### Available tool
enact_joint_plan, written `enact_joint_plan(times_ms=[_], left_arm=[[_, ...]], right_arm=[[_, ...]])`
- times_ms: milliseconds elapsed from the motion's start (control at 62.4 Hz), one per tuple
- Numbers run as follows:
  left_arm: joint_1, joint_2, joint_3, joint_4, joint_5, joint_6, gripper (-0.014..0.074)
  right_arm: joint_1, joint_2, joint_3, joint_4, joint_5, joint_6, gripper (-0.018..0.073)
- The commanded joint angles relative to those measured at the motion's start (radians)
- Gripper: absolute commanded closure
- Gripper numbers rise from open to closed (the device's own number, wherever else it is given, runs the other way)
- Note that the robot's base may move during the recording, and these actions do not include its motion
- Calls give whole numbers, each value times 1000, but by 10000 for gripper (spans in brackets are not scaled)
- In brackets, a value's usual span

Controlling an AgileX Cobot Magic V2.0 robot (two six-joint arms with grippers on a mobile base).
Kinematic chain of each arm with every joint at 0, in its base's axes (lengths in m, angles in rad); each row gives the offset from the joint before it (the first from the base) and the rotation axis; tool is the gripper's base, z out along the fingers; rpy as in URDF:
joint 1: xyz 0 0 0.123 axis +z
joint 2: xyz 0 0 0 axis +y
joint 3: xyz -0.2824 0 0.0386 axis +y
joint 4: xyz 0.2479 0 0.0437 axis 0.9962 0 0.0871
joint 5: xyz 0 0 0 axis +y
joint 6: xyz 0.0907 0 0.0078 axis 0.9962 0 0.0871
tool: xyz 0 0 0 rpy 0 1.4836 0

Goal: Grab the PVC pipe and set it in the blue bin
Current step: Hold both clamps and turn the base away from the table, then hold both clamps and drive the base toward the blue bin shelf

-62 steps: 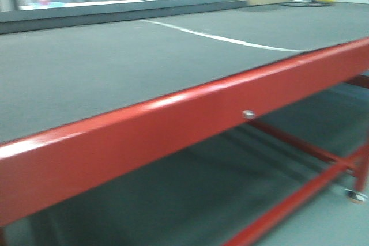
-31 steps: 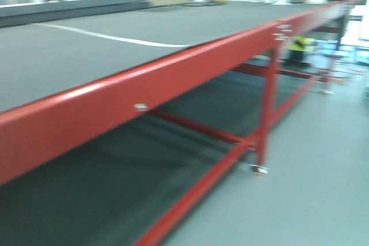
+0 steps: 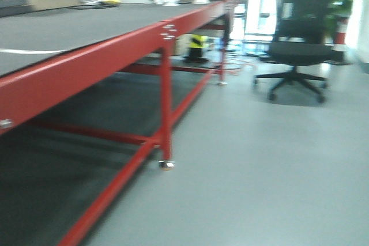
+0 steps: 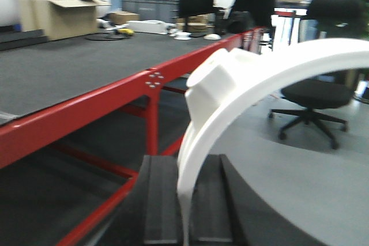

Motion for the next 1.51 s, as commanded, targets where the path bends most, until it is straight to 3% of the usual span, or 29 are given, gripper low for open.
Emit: enact_joint_plan(times_ms=[0,1491], left_arm=[[5,-2,-2,0,-34,-7,707],[5,-2,-2,0,-34,-7,707]], right_arm=[[-1,-3,0,-12,-23,-6,727],[-1,-3,0,-12,-23,-6,727]])
